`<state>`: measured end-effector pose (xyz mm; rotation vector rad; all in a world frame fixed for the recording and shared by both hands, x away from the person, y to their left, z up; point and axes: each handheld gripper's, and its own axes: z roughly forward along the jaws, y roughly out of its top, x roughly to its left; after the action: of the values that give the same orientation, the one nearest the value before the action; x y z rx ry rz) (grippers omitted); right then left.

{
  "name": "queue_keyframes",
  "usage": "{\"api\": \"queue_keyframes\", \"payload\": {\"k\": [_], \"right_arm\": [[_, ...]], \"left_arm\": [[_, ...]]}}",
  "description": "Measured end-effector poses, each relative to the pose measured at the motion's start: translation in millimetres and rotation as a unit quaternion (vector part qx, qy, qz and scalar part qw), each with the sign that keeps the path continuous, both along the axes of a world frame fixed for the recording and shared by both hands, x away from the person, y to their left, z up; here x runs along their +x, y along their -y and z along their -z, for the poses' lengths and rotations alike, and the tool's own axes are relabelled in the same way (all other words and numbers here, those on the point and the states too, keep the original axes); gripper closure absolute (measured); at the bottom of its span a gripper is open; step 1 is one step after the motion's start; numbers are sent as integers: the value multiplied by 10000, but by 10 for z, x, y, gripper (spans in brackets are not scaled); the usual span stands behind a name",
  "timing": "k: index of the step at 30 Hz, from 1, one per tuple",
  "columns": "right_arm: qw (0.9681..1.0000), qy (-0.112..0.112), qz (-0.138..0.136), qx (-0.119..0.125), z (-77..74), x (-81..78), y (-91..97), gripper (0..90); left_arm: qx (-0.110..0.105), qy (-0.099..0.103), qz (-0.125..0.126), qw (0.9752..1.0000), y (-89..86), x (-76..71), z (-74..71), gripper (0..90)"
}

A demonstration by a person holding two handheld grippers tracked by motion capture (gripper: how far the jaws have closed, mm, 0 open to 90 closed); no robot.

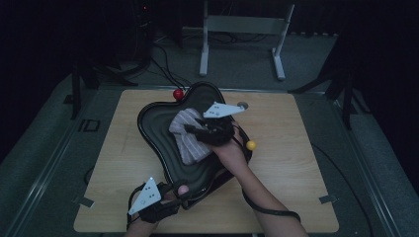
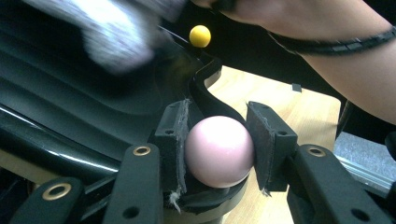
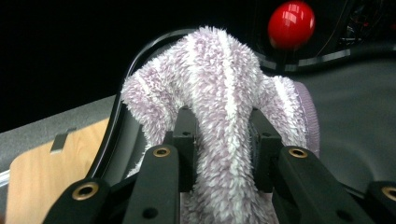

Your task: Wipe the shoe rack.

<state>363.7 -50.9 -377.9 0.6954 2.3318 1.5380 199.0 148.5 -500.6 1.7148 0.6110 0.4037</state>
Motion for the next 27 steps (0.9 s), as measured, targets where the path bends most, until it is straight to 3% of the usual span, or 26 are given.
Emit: {"api": "queue_keyframes", "payload": {"k": [7,9,14,19,27], "right_arm": [[9999,-18,106,12,-95,227,-219,699],[9998,12,194,-90,-74,353,-342,698],[9993,-128,184,-310,22,437,-468,696],[9987,-109,145,-483,81,348,-414,698],[9986,-195,41,-491,234,156,-227,699]], "left_arm": [[-5,-2,19,10000,-3,4,1,603],[-16,-3,21,10000,-4,5,3,603],[0,-5,15,10000,-1,2,-1,603],[1,-14,16,10000,-1,4,-2,603],[-22,-25,3,10000,0,2,1,603]]}}
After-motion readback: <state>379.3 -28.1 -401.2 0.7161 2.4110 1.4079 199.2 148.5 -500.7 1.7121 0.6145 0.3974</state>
